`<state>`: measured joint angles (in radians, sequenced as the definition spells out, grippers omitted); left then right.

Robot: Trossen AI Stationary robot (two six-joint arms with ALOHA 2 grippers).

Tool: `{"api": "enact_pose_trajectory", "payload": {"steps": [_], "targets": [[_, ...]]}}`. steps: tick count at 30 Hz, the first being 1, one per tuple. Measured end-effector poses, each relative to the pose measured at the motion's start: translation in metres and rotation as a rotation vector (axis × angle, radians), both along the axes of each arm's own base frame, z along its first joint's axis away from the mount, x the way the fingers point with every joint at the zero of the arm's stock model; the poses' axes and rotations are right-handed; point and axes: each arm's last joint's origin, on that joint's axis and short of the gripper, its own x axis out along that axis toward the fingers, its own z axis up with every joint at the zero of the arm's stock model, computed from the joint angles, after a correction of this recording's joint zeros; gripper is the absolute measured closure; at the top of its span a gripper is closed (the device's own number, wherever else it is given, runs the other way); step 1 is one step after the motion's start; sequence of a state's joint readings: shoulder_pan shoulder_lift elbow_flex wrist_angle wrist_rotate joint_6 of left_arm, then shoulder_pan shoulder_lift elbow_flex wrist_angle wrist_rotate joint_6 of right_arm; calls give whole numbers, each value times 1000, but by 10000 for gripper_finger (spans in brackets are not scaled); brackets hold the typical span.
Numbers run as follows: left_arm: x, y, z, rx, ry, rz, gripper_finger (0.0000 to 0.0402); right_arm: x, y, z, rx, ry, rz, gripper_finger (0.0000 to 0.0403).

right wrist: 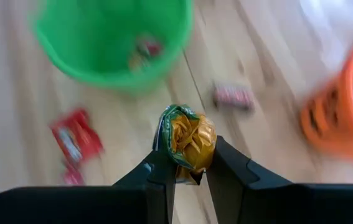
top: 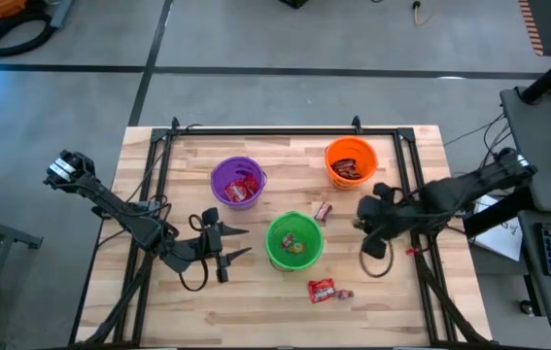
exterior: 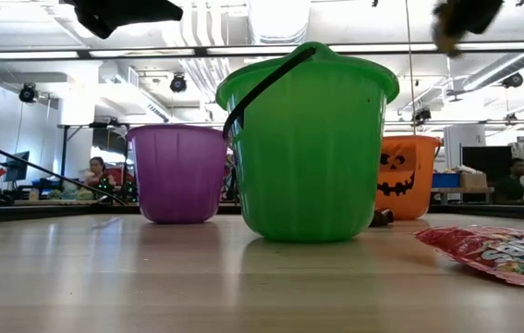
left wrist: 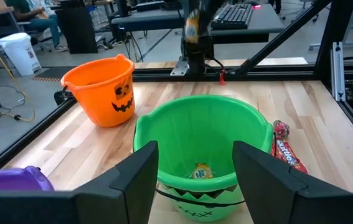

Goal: Organize candy in baskets
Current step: Put the yellow candy into the green bucket

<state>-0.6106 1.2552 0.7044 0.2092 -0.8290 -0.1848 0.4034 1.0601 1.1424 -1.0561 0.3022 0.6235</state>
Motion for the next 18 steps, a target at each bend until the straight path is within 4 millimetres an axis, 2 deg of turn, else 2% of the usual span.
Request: {"api": "enact_pose_trajectory", "payload": {"steps": [6,15,18], "targets": [[0,0,0,0,0,0,211,-1,-1,4,-24,-280,143,337],[0,0,0,0,0,0,211,19,7,-19,-105,-630,275,337],[0,0,0,0,0,0,211,27,10,-29,-128,-700,293,337]]}}
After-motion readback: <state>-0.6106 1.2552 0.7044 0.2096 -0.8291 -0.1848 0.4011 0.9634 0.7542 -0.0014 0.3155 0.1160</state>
